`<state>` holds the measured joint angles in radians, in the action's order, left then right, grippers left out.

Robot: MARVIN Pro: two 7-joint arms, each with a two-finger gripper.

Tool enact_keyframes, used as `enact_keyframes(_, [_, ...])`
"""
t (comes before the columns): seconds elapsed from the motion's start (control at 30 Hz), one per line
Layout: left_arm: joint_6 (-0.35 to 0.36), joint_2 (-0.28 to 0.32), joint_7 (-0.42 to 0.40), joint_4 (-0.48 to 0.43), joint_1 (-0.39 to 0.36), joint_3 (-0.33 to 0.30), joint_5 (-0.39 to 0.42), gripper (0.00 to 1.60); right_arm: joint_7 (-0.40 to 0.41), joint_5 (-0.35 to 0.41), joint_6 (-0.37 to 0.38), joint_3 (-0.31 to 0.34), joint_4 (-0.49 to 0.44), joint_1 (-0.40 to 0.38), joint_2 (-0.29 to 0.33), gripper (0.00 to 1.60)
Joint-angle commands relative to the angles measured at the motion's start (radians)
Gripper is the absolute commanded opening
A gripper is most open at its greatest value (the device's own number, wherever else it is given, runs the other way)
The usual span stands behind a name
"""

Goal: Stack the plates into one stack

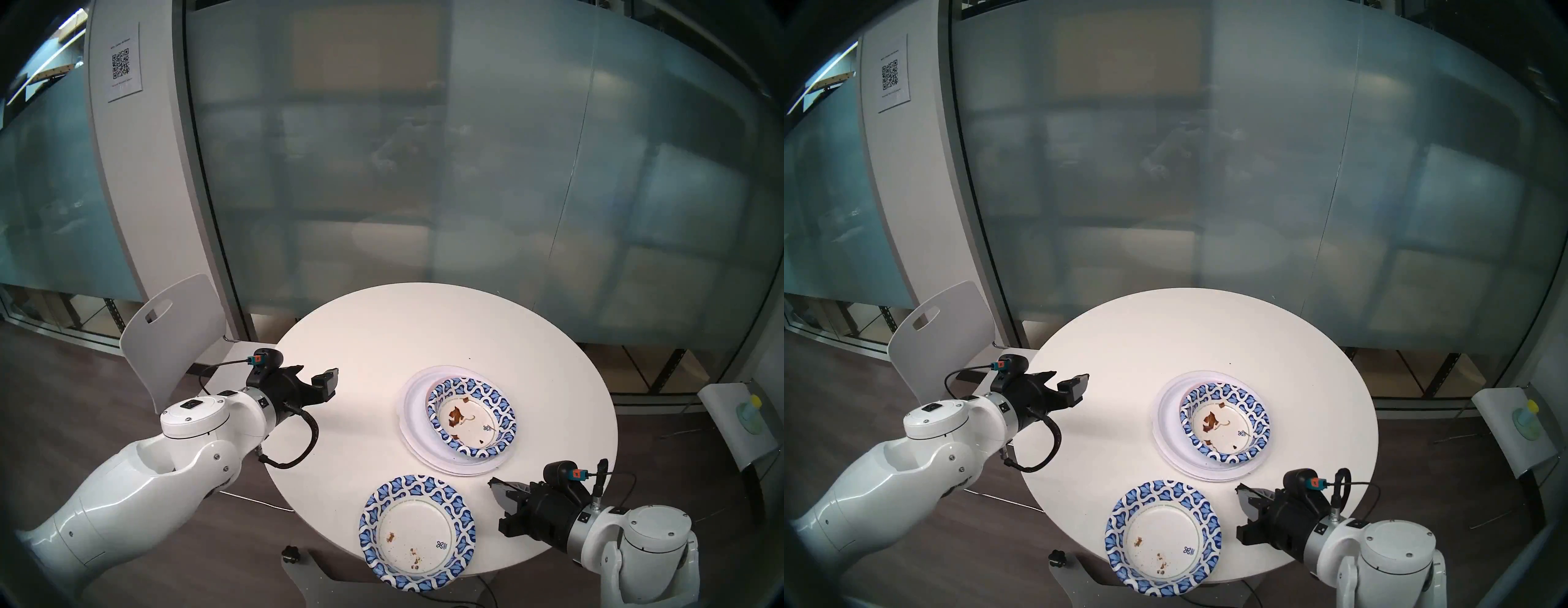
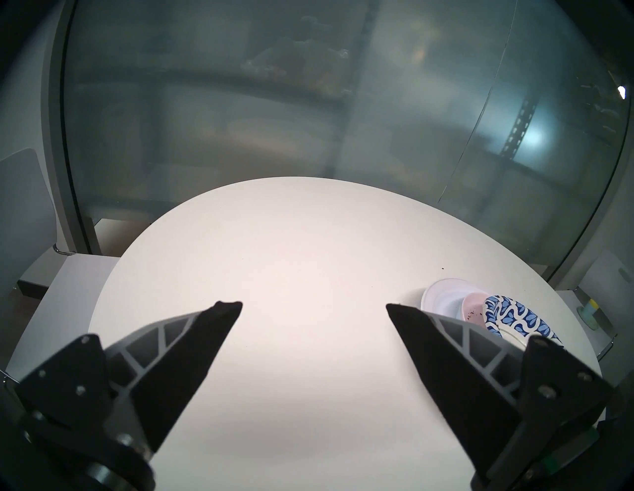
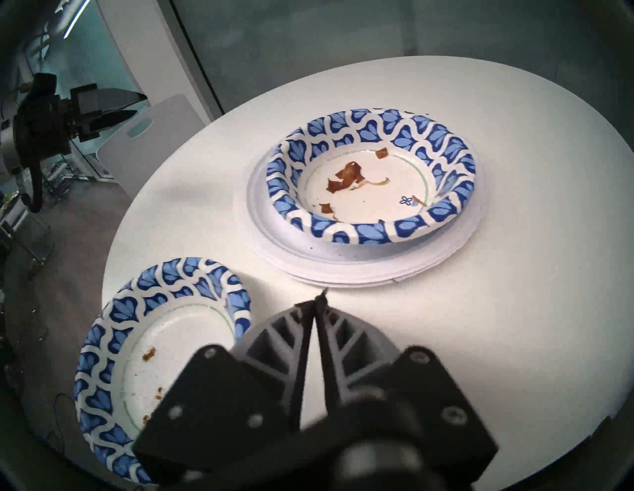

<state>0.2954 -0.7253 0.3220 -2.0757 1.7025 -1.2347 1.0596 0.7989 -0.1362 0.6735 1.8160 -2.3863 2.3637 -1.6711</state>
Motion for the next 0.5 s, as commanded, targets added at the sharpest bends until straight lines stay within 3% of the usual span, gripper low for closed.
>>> enact_keyframes(0.0, [-0.006, -0.004, -0.007, -0.022, -0.012, 0.002, -0.009, 1.6, -0.007, -0.028, -0.045, -0.067, -0.057, 0.124, -0.026, 0.55])
enact_keyframes(0.17, [-0.006, -0.005, -0.007, -0.023, -0.013, 0.004, -0.01, 1.6, 0.01, -0.043, -0.029, -0.071, -0.057, 0.111, -0.031, 0.55])
enact_keyframes(0.33, [-0.002, -0.011, -0.008, -0.029, -0.017, 0.015, -0.02, 1.6, -0.001, -0.056, -0.067, -0.118, -0.057, 0.168, -0.029, 0.6])
enact_keyframes(0.47, [0.002, -0.019, -0.004, -0.036, -0.025, 0.026, -0.027, 1.6, -0.021, -0.078, -0.094, -0.121, -0.057, 0.19, -0.037, 0.73])
